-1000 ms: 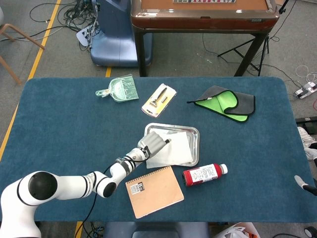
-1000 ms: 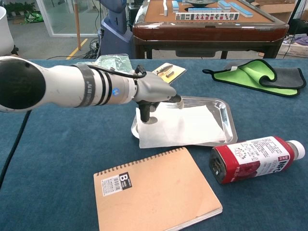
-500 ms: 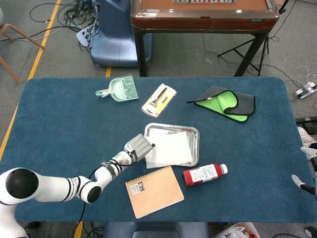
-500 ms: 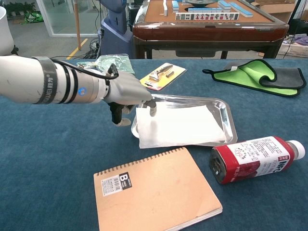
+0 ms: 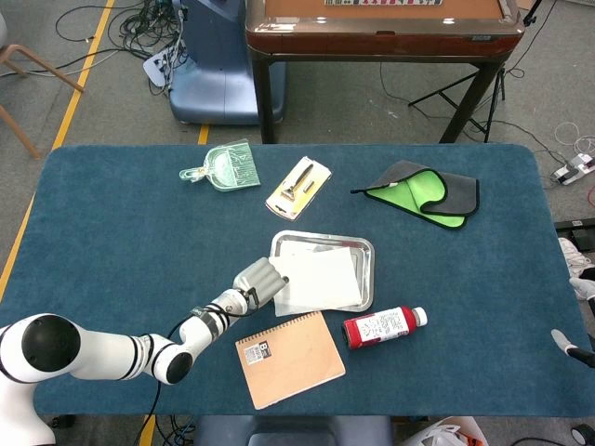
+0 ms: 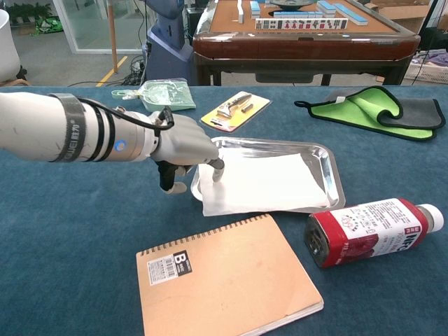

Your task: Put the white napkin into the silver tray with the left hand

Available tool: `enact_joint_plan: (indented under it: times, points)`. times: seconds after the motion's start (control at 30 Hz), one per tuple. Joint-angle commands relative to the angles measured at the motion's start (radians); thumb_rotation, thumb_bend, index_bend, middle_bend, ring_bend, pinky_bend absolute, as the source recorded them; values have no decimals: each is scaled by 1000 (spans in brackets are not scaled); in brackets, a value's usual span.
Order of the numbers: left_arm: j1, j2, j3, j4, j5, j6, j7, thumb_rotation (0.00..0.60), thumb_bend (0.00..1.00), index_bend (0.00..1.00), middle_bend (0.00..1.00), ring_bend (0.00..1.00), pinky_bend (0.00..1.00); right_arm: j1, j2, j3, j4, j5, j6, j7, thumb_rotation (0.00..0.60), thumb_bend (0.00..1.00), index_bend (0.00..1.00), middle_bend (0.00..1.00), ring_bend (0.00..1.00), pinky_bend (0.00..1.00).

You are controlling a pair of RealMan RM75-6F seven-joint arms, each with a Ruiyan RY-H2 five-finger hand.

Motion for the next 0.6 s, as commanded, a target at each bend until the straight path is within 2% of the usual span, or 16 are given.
enact_joint_plan:
  times: [0.03, 0.6]
  points:
    - [0, -11, 6, 15, 6, 9, 11, 600, 403, 242, 1000, 1000, 1000, 0, -1, 0, 1, 1, 0, 1, 600, 79, 242, 264, 197, 189]
    - [8, -66, 6, 116, 29, 7, 35, 600, 403, 231, 1000, 1000, 1000, -9, 3, 1, -10, 3, 13, -11, 600, 79, 243, 264, 200, 190]
